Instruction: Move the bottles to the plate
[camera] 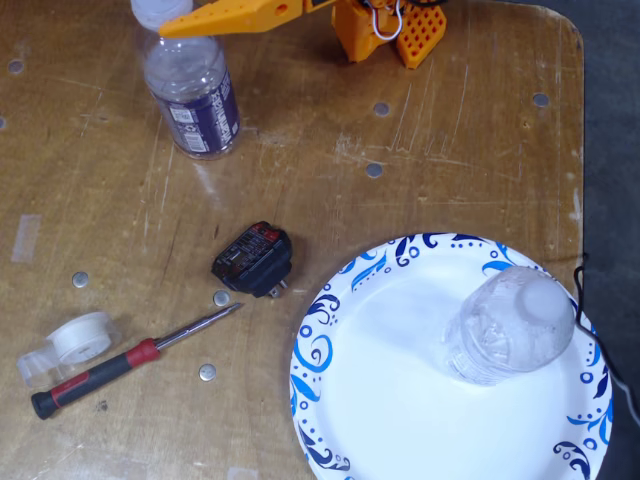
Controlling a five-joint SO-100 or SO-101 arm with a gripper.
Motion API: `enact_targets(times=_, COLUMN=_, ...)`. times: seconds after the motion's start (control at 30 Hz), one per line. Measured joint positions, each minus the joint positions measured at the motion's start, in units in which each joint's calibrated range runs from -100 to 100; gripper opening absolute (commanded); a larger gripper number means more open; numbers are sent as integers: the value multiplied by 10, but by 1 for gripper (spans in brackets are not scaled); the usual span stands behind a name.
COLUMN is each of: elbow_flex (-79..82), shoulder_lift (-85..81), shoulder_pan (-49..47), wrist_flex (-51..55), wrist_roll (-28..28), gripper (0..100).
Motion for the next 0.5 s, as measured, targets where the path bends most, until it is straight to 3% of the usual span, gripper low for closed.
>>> enact_targets(times=0.4, elbow_flex=-8, shoulder_lift=0, shoulder_pan=0, wrist_flex=1, wrist_roll=3, gripper=14)
enact_targets(times=0.5, elbow_flex=-37, shoulder_lift=0, shoulder_pan=-1, wrist_flex=2, wrist_roll=3, gripper=10)
